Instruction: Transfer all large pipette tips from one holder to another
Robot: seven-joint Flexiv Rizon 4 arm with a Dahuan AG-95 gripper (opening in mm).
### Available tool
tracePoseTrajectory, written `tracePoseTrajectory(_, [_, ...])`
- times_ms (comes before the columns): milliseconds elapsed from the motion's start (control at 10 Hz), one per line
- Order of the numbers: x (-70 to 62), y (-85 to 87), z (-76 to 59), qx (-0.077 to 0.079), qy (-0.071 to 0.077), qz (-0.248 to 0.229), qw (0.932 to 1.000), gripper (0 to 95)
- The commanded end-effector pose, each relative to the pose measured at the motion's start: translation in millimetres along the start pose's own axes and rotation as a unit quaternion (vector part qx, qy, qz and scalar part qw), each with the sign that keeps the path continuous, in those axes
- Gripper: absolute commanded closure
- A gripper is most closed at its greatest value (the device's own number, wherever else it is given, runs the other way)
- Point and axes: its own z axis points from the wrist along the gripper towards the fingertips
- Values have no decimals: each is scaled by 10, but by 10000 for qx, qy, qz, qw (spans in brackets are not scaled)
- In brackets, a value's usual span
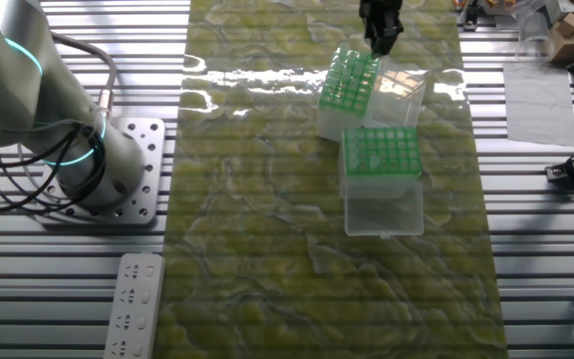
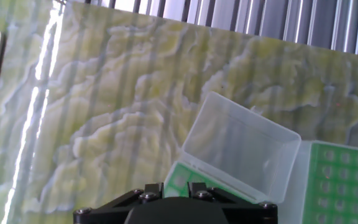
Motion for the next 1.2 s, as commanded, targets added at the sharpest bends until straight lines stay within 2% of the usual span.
tracePoseTrajectory(100, [4,-3,27,3,-16,-27,10000,760])
tracePoseTrajectory(900, [63,21,105,35,-84,-65,9999,760])
tracePoseTrajectory(1000, [62,24,107,44,-82,-62,9999,950])
tracePoseTrajectory(1200, [62,24,107,57,-65,-85,9999,950])
